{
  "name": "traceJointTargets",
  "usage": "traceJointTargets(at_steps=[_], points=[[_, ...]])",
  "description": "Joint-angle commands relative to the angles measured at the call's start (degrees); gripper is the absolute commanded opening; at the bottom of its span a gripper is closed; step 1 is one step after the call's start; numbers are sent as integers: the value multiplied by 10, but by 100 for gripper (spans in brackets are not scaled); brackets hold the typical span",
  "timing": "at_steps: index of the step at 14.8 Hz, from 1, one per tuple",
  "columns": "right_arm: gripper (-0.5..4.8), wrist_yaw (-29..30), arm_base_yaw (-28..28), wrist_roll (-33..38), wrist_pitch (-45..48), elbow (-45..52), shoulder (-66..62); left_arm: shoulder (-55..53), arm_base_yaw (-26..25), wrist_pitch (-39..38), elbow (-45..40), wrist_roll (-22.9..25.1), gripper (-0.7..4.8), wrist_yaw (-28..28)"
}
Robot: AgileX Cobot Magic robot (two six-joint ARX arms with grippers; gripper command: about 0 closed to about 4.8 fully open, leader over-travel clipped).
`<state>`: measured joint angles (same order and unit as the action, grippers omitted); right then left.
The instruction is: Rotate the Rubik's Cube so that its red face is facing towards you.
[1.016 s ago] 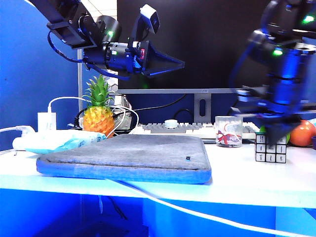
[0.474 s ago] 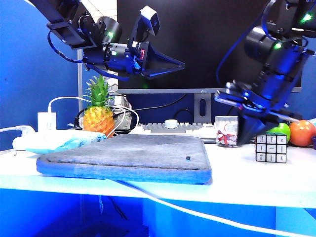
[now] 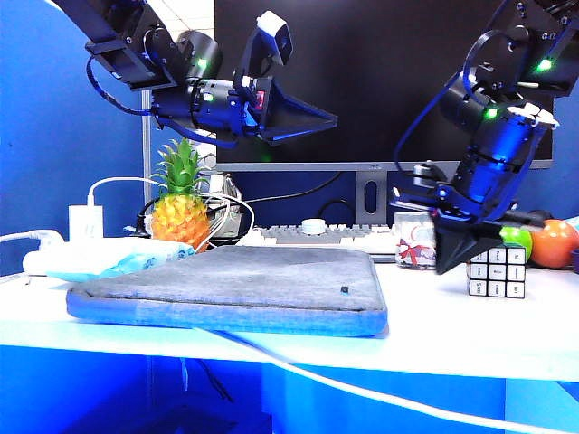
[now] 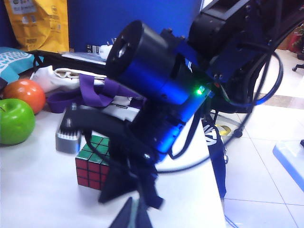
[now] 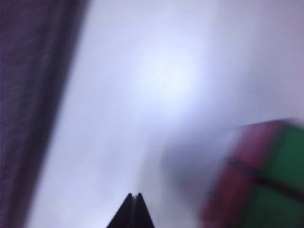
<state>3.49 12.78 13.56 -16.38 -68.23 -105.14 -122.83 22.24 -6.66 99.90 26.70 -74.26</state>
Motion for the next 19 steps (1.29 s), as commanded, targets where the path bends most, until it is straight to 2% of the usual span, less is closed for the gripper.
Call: traceJointTargets(at_steps=[1,3,5,10,19], points=[[-2,-58,-1,-29,-17,-14,4,0,1,2,1,-2,-6,-5],[-2,-107,-2,-54,-49,-13,4,0,1,1,1,-2,-6,-5],[-2,-130,-23,-63,-83,-13,5,0,1,-2,1,-2,-6,-5],[-1,-125,-86,-81,-116,-13,24,0,1,-14,1,-1,-6,-5],[-1,-122,-104,-108,-122,-14,41,0,4,-19,1,-2,-6,-5]])
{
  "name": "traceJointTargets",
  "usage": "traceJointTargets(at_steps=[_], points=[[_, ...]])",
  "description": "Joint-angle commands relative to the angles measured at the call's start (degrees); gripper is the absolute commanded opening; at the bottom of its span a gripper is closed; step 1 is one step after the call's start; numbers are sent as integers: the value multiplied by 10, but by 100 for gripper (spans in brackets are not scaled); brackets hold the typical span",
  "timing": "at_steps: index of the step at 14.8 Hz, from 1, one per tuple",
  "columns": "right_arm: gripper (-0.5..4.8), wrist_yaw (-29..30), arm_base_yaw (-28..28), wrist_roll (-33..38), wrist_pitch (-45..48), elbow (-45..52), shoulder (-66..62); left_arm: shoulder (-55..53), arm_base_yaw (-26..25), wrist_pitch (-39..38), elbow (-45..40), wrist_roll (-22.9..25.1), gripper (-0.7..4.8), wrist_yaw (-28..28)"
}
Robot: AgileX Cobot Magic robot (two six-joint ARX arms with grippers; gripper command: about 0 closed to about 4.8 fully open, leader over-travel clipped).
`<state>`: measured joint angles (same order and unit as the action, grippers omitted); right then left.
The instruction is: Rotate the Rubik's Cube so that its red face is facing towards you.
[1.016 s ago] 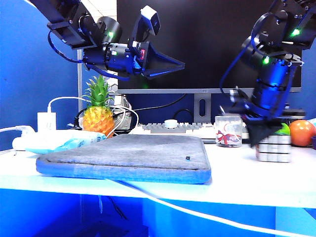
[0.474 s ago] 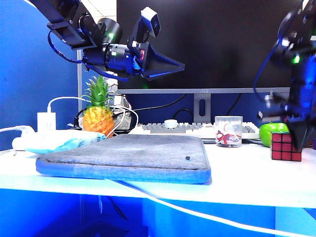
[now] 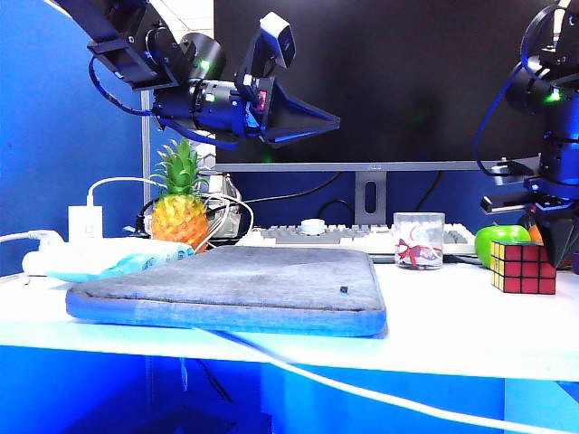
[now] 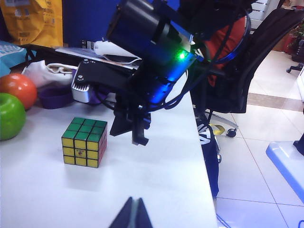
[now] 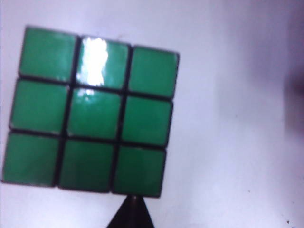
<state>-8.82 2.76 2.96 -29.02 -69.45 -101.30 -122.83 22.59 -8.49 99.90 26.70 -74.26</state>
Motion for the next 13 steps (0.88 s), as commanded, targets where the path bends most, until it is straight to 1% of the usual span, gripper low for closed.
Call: traceJointTargets(at_steps=[1,2,3,5,6,7,8,9,10,11,12,13], points=[[-1,6,-3,-3,-6,-1,6,0,1,-3,1,-2,-6,-5],[-1,23,-4,-4,-17,-1,15,0,1,-7,1,-4,-6,-5],[-1,53,-4,0,-22,0,44,2,1,-16,1,-9,-6,-2],[-2,58,-3,1,-28,0,111,8,1,-42,1,-19,-6,23],[-2,59,-3,3,-37,7,182,26,1,-76,1,-15,-6,36],[-2,57,0,17,-32,30,247,53,4,-120,1,19,-6,41],[-2,53,2,27,-34,52,291,80,9,-171,1,63,-6,73],[-2,47,2,32,-31,84,337,113,19,-235,1,107,-6,130],[-2,47,2,55,-14,141,404,150,33,-317,0,158,-6,156],[-2,46,8,76,8,183,448,170,42,-366,-3,195,-6,155],[-2,38,19,83,34,226,495,191,51,-398,-13,217,-6,156],[-2,8,49,92,65,288,570,231,62,-412,-42,211,-6,171]])
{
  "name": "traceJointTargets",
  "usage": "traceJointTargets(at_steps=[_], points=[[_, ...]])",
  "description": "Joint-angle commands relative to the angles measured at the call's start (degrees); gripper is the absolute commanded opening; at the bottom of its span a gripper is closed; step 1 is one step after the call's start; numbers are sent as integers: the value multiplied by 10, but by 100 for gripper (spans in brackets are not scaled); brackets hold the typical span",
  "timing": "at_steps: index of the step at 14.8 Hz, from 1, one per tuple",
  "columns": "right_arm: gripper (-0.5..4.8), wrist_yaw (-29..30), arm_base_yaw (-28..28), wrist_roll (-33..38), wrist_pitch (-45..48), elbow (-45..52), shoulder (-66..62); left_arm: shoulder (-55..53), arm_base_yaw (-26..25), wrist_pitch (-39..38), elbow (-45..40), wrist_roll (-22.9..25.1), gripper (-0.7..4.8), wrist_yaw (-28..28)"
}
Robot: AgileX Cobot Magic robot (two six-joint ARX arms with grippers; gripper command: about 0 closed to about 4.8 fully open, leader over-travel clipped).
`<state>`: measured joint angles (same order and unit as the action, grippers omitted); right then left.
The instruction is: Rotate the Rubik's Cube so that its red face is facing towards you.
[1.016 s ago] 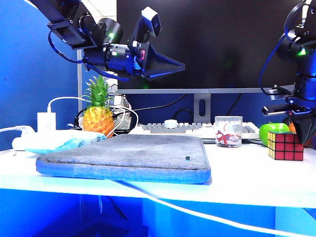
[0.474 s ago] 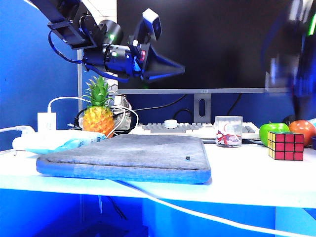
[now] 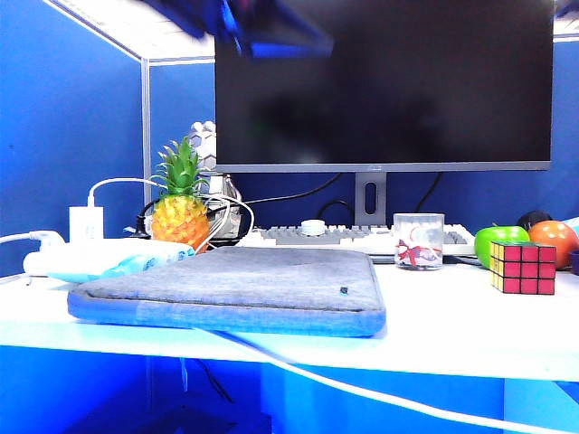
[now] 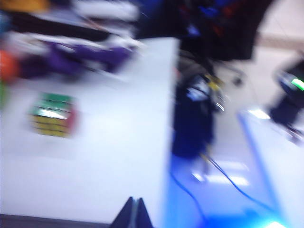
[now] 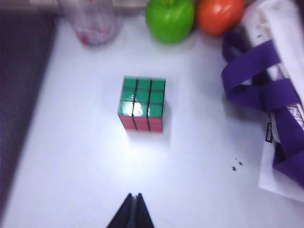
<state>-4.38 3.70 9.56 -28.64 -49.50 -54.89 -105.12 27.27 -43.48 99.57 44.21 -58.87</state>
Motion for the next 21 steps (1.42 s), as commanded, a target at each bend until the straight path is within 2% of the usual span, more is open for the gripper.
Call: traceJointTargets(at_steps=[1,2,3,5,6,7,9,10,12,14,15,18,21], points=[[-2,-56,60,35,63,119,150,87,22,-62,-65,26,-5,48],[-2,-77,87,58,62,154,205,153,30,-51,-113,2,-5,132],[-2,-91,100,70,64,167,227,203,37,-27,-150,-33,-5,169],[-2,-127,129,70,64,196,267,355,41,90,-263,-139,-5,217],[-2,-126,136,70,65,206,279,418,47,142,-311,-179,-5,263],[-2,-126,145,70,67,223,293,523,58,202,-393,-211,-6,342],[-2,-127,159,77,68,254,309,622,61,236,-487,-252,-6,386],[-2,-126,177,91,95,289,323,688,62,264,-564,-284,-6,432],[-2,-127,229,83,200,366,357,758,62,331,-662,-324,-6,452],[-2,-161,260,82,245,417,368,771,62,380,-717,-329,-6,453],[-2,-183,268,82,247,432,370,770,62,399,-736,-329,-6,451],[-1,-193,273,60,277,462,370,769,61,472,-806,-329,-6,451],[-1,-201,273,33,292,480,370,769,61,487,-842,-329,-5,440]])
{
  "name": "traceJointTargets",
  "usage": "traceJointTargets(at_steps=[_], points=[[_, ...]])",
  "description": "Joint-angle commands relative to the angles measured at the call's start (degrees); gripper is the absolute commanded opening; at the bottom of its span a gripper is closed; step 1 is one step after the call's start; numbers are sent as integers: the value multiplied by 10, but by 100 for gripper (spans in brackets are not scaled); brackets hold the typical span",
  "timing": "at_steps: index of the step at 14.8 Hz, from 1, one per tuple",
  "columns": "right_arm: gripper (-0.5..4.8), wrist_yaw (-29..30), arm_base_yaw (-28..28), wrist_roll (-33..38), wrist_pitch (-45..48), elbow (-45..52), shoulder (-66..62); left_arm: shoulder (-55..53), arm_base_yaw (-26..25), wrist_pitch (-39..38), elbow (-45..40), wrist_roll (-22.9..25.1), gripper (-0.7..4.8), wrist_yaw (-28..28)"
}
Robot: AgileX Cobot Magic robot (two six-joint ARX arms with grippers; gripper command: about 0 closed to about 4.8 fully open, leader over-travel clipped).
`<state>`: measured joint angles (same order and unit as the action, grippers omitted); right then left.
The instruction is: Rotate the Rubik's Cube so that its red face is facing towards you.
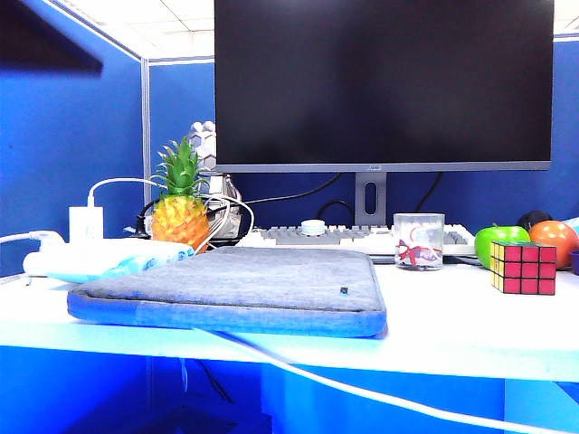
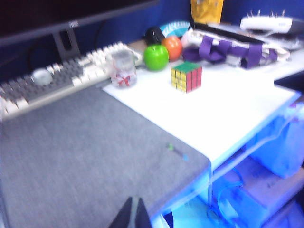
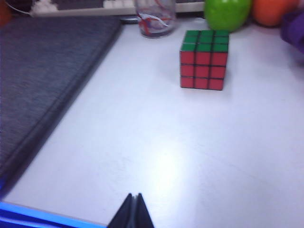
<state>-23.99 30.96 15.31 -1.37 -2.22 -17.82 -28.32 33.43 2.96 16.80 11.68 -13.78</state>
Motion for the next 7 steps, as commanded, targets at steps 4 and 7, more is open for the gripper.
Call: traceJointTargets(at_steps=[4,7], points=[[-1,-5,0,-27,13,21,-1,1,0,24,-19,-36,-3,-22],[-1,-3,0,-37,21,21,0,1,0,29,-47,-56,27,-25]])
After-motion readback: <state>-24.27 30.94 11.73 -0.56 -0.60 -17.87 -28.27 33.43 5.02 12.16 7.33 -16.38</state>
